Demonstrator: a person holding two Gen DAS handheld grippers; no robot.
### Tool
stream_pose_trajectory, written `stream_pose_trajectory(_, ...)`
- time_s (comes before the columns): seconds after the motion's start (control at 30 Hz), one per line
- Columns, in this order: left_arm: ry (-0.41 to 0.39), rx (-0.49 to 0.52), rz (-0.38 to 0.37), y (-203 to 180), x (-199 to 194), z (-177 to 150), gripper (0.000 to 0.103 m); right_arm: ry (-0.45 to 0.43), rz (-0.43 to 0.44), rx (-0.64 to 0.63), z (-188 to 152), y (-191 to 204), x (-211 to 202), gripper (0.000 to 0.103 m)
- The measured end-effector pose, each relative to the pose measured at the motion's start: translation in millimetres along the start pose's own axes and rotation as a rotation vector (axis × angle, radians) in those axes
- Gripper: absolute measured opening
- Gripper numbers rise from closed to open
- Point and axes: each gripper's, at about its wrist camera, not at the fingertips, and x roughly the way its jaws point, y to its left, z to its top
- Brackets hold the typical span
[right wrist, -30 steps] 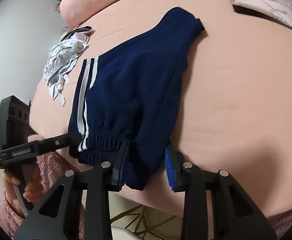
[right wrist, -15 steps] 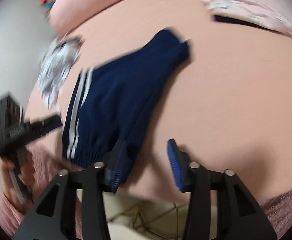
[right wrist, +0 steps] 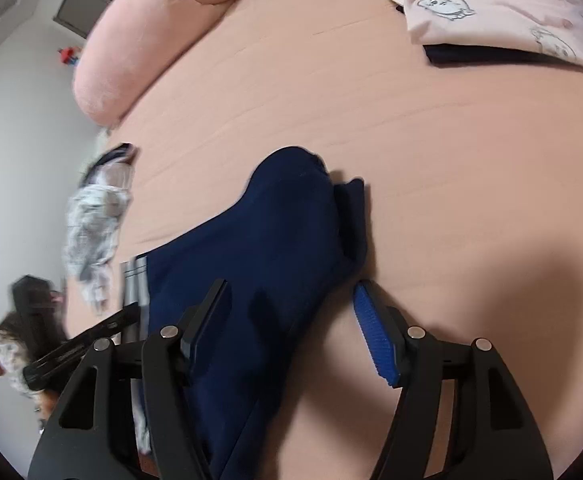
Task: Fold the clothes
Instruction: 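Grasp the jacket hem with both tools and lift it off the bed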
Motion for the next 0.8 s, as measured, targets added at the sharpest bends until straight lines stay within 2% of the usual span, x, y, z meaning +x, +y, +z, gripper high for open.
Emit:
stream_pose_trajectory(0.03,0.002,0.005,0.002,0,-1,0,0.02,-0.014,-0.063,-0.021,2,2,-1,0.021)
stream_pose_trajectory(0.07,0.005,0.009,0.004,0,-2,1,0.019,-0.028,-0.109,-0.039,3,4,-2,0.017)
stream_pose_trajectory(0.1,0.006,0.014,0.005,-1,-3,1,0.018,-0.04,-0.092,-0.041,3,5,-5,0.011)
stream_pose_trajectory(0.33,-0.033,0.017,-0.017,-7,-5,19,0.016,-0.151,-0.055,-0.056,18,4,-40,0.008)
stream_pose_trajectory(0.37,-0.031,0.002,-0.014,-7,-2,22,0.017,-0.154,-0.062,-0.057,23,4,-42,0.01)
stream_pose_trajectory(0.43,0.009,-0.051,0.01,-4,10,26,0.017,-0.079,-0.092,-0.046,30,-3,-32,0.02)
stream_pose_trajectory(0.47,0.014,-0.074,0.024,-4,9,24,0.017,-0.033,-0.125,-0.037,32,-6,-23,0.03)
stream_pose_trajectory(0.53,0.0,-0.087,0.014,-9,1,17,0.022,-0.012,-0.191,-0.047,25,-9,-22,0.033)
stream_pose_trajectory(0.57,-0.009,-0.07,0.0,-15,-7,9,0.027,-0.05,-0.205,-0.06,18,-7,-32,0.034)
stream_pose_trajectory(0.6,-0.018,-0.052,-0.014,-21,-14,2,0.045,-0.085,-0.216,-0.069,7,-4,-43,0.035)
stream_pose_trajectory(0.63,-0.024,-0.037,-0.026,-26,-20,-6,0.055,-0.087,-0.213,-0.071,-4,1,-49,0.036)
stream_pose_trajectory(0.7,-0.012,-0.022,-0.039,-33,-24,-24,0.055,-0.081,-0.201,-0.083,-28,12,-58,0.039)
stream_pose_trajectory(0.77,0.002,-0.007,-0.045,-40,-26,-41,0.055,0.018,-0.166,-0.179,-55,36,-47,0.039)
stream_pose_trajectory(0.8,0.018,0.005,-0.01,-42,-22,-47,0.055,0.037,-0.188,-0.22,-66,42,-43,0.039)
